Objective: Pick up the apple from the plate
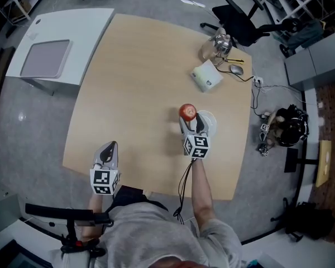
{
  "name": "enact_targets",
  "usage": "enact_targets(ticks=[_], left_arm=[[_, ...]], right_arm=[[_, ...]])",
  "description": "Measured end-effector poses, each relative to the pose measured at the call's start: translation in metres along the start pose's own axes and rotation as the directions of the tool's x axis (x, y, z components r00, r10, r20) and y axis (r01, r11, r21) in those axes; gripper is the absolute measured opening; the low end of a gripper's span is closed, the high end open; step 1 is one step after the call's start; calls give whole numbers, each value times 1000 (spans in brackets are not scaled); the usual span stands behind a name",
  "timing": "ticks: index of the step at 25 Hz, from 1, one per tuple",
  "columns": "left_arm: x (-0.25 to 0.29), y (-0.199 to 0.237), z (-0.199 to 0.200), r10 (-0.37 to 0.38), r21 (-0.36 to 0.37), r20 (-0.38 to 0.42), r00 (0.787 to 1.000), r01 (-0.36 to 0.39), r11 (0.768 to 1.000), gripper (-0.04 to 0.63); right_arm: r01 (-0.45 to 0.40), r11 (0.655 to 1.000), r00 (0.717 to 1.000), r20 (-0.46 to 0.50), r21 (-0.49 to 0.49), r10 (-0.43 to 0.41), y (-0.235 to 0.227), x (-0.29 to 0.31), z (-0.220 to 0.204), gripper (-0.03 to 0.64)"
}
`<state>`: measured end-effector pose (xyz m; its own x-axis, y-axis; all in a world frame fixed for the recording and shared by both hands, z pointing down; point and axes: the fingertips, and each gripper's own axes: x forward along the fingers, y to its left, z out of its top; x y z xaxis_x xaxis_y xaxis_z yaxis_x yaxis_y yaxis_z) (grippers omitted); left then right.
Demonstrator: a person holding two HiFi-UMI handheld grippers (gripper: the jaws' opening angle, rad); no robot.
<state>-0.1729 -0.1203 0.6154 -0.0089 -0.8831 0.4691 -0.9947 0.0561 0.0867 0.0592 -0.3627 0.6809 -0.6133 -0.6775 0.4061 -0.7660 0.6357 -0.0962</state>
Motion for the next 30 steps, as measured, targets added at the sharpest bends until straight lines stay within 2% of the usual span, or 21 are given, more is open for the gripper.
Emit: enact_targets(ticks=[14, 30], left_arm=[[-40, 50, -13, 138, -69, 12, 990, -137, 988, 18], [-93, 102, -31, 262, -133, -4, 965, -261, 956, 18]], right_arm=[[-163, 984, 987, -16, -70, 163, 83, 48, 16, 328], [-321, 937, 947, -49, -135, 318, 187, 85, 26, 328]])
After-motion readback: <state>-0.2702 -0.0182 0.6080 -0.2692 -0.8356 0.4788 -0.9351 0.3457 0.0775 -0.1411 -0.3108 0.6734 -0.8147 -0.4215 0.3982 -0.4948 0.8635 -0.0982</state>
